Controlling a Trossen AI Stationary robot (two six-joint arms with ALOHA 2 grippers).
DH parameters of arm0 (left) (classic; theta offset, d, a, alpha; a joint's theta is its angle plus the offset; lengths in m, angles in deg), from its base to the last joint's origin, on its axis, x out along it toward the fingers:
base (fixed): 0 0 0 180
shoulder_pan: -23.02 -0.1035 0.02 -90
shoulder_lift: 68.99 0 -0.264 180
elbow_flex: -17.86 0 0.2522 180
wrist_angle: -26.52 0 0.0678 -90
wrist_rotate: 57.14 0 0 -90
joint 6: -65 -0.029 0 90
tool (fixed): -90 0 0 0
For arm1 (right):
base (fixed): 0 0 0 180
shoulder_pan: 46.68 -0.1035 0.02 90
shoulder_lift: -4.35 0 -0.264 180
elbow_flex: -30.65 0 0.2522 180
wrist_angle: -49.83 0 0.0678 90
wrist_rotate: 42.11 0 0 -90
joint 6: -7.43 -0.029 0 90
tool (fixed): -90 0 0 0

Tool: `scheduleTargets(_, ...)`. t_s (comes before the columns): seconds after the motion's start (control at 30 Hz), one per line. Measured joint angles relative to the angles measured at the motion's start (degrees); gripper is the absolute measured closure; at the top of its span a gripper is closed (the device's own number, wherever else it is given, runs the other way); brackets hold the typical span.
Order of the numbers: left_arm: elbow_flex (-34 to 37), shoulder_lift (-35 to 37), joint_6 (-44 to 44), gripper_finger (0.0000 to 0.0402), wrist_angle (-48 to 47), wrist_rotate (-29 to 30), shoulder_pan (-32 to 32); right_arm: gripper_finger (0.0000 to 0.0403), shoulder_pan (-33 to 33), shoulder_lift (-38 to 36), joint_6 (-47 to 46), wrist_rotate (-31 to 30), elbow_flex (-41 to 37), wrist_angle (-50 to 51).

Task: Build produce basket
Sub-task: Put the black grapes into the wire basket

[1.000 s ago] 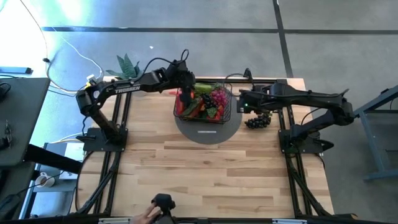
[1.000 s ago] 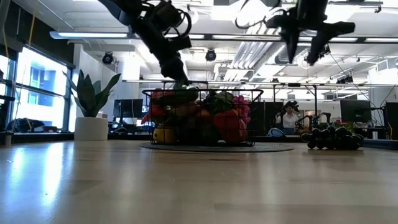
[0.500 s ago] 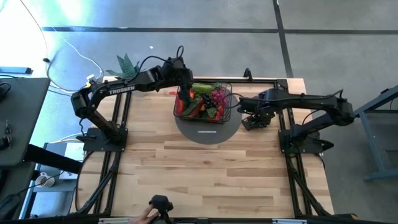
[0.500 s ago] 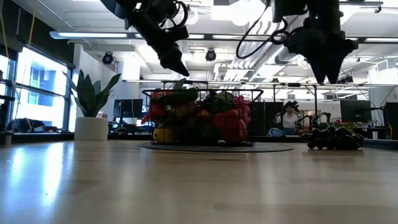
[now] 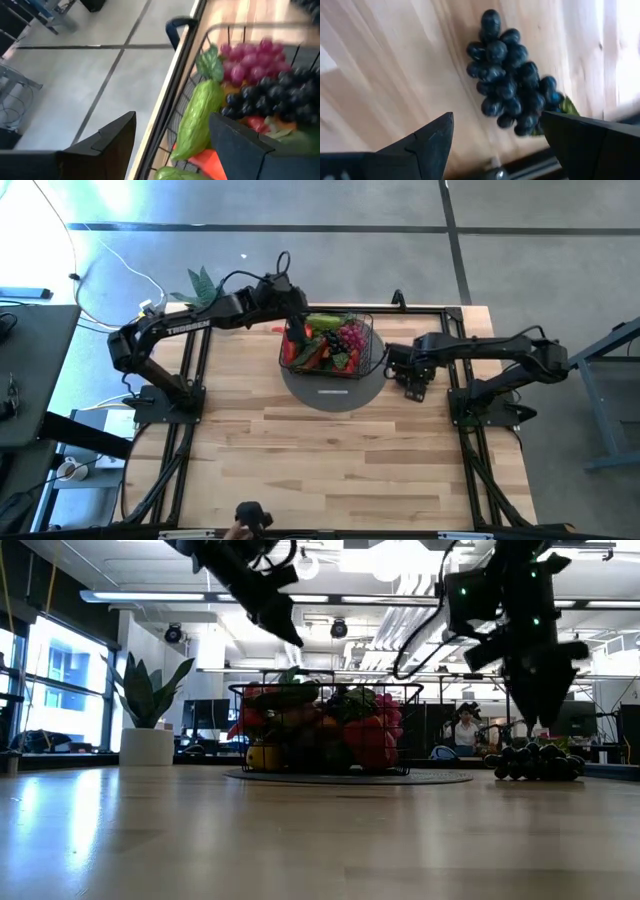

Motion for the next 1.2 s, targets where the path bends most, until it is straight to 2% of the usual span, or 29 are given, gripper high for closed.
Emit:
scheduleTargets(0.17,0.0,2.3,4.8,0.0161,0.0,0.0,0.8,0.0121,0.1,0.0,5.4,-2.9,-4.2,-6.8)
scheduleTargets(0.37,0.0,4.1,7.2,0.0161,-0.2,0.0,1.5,0.0121,2.0,0.1,6.9,-2.5,-8.5,-14.3)
scheduleTargets(0.7,0.0,4.8,7.6,0.0161,-1.6,0.0,2.2,0.0121,4.8,9.3,7.5,-1.8,-8.5,-13.7)
scheduleTargets(0.8,0.0,4.8,7.5,0.0161,-2.0,0.1,2.2,0.0132,4.7,11.4,7.1,-1.9,-8.2,-13.8)
scheduleTargets(0.93,0.0,4.8,6.6,0.0161,-2.8,0.1,2.2,0.0187,4.7,11.8,6.9,-1.8,-8.2,-13.8)
scheduleTargets(1.2,0.0,4.8,5.4,0.0161,-3.0,0.2,2.1,0.0358,4.8,11.8,2.5,-0.7,-6.6,-12.5)
